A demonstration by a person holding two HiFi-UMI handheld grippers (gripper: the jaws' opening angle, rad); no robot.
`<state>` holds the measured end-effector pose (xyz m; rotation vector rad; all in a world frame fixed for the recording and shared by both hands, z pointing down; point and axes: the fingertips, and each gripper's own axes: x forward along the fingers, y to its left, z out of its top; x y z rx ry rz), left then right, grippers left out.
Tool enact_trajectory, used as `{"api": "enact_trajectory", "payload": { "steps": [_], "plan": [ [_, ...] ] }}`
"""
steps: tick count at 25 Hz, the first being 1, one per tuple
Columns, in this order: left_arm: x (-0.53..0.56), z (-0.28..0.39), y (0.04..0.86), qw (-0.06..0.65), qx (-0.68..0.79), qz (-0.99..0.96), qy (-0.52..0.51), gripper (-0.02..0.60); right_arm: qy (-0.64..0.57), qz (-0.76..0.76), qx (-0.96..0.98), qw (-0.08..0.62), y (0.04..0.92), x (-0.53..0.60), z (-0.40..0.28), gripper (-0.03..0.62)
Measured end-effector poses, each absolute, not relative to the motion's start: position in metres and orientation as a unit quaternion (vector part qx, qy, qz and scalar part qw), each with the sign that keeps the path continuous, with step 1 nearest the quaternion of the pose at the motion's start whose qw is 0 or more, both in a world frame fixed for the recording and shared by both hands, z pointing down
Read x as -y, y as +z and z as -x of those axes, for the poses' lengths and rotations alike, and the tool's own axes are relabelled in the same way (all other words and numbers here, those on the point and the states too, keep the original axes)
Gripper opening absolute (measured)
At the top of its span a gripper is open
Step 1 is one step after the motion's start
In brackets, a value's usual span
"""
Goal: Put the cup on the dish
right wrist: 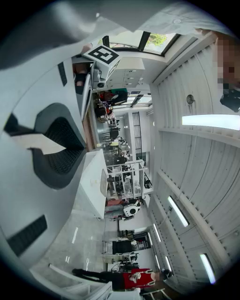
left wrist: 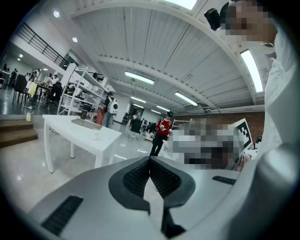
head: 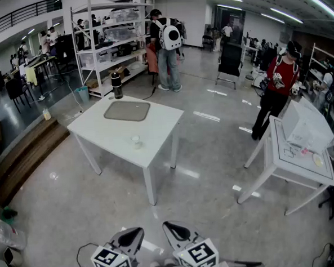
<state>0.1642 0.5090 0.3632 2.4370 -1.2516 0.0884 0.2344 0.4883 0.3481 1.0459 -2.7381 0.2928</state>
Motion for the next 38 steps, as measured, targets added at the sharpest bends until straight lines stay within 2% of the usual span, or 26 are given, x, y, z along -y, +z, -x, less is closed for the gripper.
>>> {"api": "enact_trajectory", "payload": {
  "steps": [11, 15, 21, 32, 38],
  "plan": [
    [-0.506, -0.171, 0.366, 0.203, 0.437, -0.875, 0.039, 0.008, 0.095, -0.332, 0.934, 0.089, 0.355, -0.49, -0.217, 0.012],
    [-0.507, -0.172, 0.37, 0.207, 0.44, -0.873, 0.038, 0.008, 0.098, -0.33, 0.933, 0.106, 0.354, -0.491, -0.219, 0.012],
    [-0.5, -0.173, 0.371, 0.208, 0.442, -0.872, 0.036, 0.008, 0.102, -0.326, 0.937, 0.076, 0.355, -0.484, -0.22, 0.014],
    [-0.464, -0.206, 0.389, 0.218, 0.437, -0.871, 0.042, 0.008, 0.087, -0.315, 0.941, 0.091, 0.361, -0.45, -0.241, 0.014],
    [-0.427, -0.199, 0.396, 0.223, 0.434, -0.872, 0.042, 0.008, 0.103, -0.333, 0.933, 0.087, 0.371, -0.415, -0.242, 0.014]
  ]
}}
